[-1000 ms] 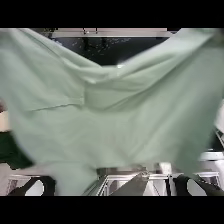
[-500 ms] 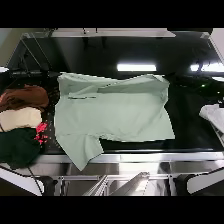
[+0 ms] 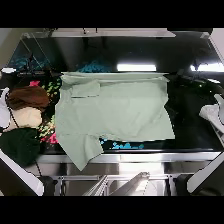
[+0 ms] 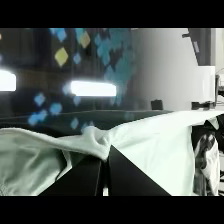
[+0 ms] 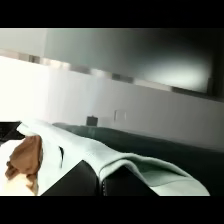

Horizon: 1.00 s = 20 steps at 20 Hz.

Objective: Fold the shirts.

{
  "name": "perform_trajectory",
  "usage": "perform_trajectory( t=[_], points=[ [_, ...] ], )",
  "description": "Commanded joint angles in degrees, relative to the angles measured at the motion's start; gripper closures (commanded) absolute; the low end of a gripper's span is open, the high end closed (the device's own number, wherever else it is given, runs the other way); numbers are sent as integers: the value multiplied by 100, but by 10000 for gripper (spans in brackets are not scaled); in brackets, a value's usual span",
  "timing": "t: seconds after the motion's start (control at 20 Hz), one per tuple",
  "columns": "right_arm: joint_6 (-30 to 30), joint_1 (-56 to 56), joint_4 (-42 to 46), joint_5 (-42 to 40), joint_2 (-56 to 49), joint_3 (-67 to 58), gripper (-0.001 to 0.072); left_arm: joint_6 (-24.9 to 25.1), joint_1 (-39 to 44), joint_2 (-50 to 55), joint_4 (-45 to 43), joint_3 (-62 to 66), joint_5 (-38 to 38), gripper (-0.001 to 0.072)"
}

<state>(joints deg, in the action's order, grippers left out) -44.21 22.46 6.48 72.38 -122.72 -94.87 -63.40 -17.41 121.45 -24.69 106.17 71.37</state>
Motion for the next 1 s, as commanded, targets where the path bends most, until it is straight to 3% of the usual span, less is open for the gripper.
perform_trajectory(
  t=[0.0, 0.1, 0.6, 0.75, 0.95],
  points=[
    [-243, 31, 713, 509, -122, -197, 695, -125, 35, 116, -299, 184, 326, 690],
    [-385, 20, 1172, 710, -122, -197, 695, -129, 92, 116, -675, 184, 667, 690],
    [-562, 142, 1484, 2026, -114, -190, 695, -256, 98, -293, -944, 181, 2634, 695],
    [-597, 203, 1670, 2280, -103, -144, 696, -389, -20, -627, -1582, -330, 2546, 694],
    [-507, 221, 1670, 1897, -72, 216, 696, -66, -291, -944, -1578, -1609, 1832, 689]
  ],
)
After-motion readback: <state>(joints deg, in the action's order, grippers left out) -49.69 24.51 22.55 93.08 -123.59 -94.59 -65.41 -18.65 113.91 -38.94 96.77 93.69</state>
